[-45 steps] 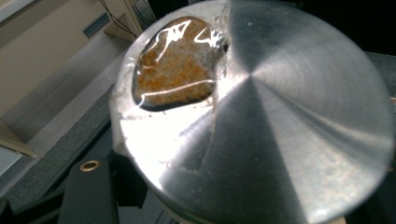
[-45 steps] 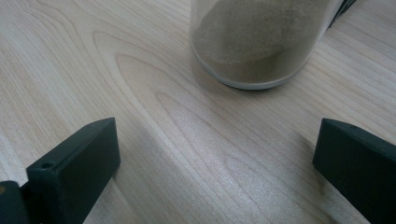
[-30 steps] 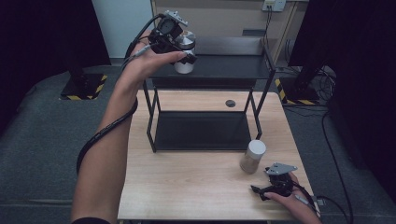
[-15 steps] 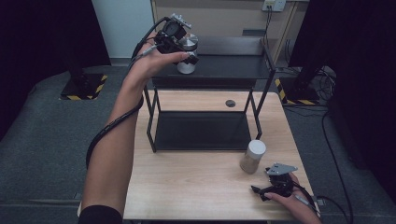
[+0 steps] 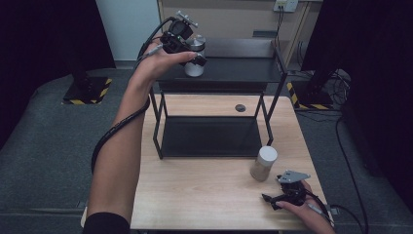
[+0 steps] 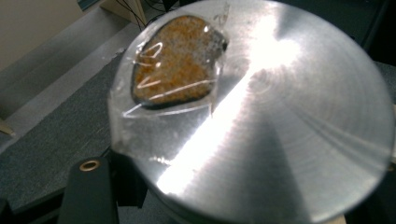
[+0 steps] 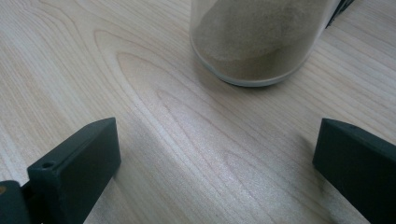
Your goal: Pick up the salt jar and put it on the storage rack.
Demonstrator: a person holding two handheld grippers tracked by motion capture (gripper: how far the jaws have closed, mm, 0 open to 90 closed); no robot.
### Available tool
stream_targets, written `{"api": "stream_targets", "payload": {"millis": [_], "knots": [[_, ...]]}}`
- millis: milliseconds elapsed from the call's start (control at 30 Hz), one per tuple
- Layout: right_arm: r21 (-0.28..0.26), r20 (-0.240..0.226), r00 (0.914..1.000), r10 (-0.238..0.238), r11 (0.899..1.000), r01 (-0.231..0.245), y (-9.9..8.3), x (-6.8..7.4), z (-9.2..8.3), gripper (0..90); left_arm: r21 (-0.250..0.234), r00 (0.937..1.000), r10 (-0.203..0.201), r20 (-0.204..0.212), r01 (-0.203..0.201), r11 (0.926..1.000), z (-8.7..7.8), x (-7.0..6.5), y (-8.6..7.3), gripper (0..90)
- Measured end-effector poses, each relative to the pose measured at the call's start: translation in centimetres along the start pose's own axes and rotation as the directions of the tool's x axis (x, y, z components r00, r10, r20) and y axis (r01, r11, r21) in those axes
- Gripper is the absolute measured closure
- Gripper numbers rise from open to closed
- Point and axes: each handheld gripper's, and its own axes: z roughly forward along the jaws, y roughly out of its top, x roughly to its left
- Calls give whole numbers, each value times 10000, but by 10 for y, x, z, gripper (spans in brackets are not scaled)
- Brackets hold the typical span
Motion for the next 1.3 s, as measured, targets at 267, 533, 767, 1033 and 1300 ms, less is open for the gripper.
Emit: {"api": "stream_targets", "payload": {"millis": [267,533,767,1033,1300], "knots": [[1,-8,10000,-9,10000,9,0,0,0,17,-180,9993,-322,208,326,9993,0,7,-7,296],[-1,-11,10000,-11,10000,11,0,0,0,17,-187,9993,-321,212,325,9993,0,8,-7,296],[1,-12,10000,-10,10000,10,0,0,0,17,-192,9994,-321,159,324,9993,1,6,-7,295],[2,-11,10000,-6,10000,6,0,0,0,17,-256,9995,-306,103,308,9992,1,4,-8,292],[0,-13,10000,-10,10000,10,0,0,0,17,-243,9995,-268,-165,264,9994,1,1,-11,164]]}}
